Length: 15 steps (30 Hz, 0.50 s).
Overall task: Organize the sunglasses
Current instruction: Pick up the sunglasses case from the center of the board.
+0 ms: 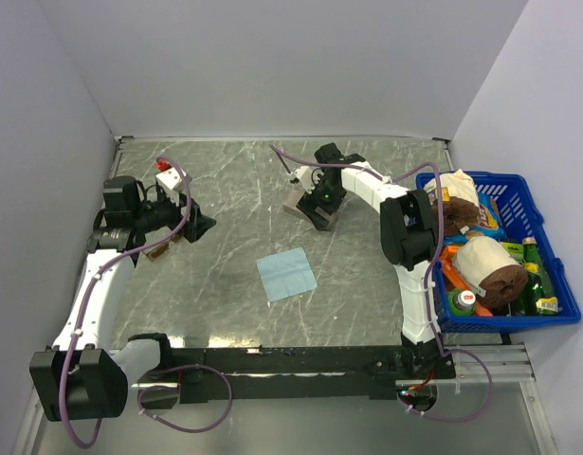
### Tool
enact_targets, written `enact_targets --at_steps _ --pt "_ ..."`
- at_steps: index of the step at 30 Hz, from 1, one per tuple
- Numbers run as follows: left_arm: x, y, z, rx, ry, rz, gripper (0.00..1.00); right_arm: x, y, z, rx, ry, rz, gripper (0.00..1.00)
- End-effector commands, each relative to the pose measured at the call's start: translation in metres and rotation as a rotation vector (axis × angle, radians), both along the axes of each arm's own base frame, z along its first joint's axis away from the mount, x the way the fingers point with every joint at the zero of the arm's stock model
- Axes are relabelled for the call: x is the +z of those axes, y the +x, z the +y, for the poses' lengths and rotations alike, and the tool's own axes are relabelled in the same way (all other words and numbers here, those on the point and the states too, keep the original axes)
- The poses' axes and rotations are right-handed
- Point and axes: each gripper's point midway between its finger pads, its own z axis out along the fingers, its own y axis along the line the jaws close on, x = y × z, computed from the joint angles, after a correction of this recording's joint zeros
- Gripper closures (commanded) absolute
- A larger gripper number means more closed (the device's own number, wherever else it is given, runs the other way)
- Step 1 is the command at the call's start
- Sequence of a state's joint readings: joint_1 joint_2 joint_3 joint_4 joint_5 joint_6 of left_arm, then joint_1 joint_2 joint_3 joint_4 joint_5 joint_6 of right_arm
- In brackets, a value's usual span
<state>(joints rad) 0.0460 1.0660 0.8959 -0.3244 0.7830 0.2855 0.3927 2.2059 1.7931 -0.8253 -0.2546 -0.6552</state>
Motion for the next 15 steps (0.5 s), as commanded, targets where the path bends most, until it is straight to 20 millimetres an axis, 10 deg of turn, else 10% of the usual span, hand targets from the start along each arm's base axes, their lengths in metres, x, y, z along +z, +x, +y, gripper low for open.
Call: enact_targets --at_steps 1,15 --pt "0.005 -0.004 -0.007 -0.059 -0.004 -0.031 0.04 0.001 -0.004 0.000 0.024 0.014 0.026 0.09" --pt "0.005 -0.006 -0.008 -0.072 -0.002 -0.027 0.04 0.011 -0.014 0.008 0.077 0.071 0.033 0.50"
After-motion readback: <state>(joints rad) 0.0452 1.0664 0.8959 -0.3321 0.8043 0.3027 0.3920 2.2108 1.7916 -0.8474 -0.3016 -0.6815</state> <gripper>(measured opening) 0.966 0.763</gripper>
